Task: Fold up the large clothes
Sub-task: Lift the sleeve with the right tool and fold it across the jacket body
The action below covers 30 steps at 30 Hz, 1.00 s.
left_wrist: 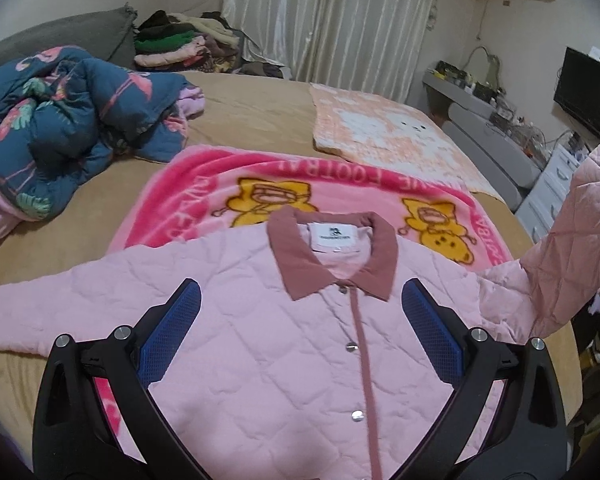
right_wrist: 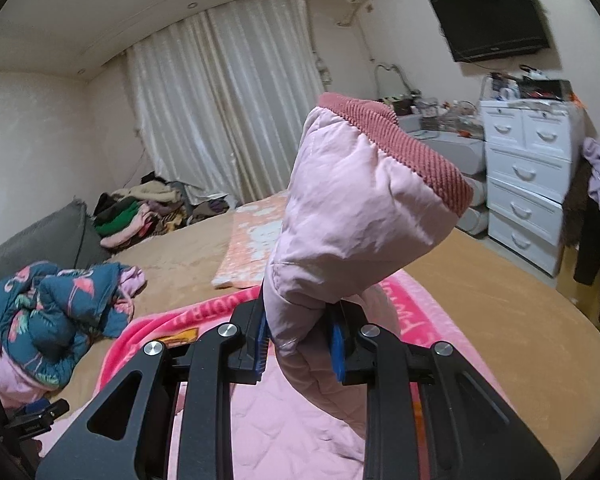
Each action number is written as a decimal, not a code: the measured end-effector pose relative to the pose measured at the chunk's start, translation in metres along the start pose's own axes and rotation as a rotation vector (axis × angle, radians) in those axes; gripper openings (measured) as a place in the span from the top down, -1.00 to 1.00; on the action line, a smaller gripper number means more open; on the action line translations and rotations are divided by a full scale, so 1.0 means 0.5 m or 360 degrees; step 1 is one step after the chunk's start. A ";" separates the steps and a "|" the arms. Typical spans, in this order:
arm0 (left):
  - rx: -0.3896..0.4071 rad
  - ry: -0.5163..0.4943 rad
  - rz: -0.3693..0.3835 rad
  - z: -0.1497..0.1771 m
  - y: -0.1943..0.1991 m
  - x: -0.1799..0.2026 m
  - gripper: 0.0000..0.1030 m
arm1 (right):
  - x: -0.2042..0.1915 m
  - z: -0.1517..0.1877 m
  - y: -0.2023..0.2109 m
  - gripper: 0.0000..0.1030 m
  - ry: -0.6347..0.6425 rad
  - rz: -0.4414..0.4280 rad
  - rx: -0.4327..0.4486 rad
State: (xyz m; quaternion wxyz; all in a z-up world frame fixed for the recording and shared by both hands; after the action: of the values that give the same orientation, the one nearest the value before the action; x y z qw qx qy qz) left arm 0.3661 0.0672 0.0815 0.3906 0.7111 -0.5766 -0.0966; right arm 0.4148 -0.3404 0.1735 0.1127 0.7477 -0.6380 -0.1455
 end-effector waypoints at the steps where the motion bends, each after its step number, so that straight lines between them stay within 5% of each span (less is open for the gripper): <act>1: 0.0000 0.0016 0.0006 -0.003 0.002 -0.012 -0.83 | -0.015 -0.002 -0.002 0.55 0.0012 -0.0012 -0.0003; 15: -0.0014 0.0160 0.0078 -0.007 -0.008 -0.139 -0.83 | -0.249 0.016 -0.048 0.55 0.0233 -0.0211 0.0000; 30: -0.0064 0.0322 0.0113 0.040 -0.050 -0.254 -0.83 | -0.471 0.180 -0.160 0.55 0.0427 -0.0392 -0.0136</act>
State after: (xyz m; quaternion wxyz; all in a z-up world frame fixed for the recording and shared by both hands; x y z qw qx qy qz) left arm 0.3325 0.1728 0.0115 0.4640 0.6883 -0.5571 -0.0218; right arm 0.4220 -0.0937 0.0788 0.2097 0.8275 -0.5141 -0.0840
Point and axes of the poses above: each gripper's, at about its wrist camera, not at the fingertips, and y roughly against the way its jaws point, x to its right, z to its underside, the point moved 9 cm from there along -y, roughly the way its jaws point, and after that the axes turned 13 degrees about y, right-handed, at the moved point
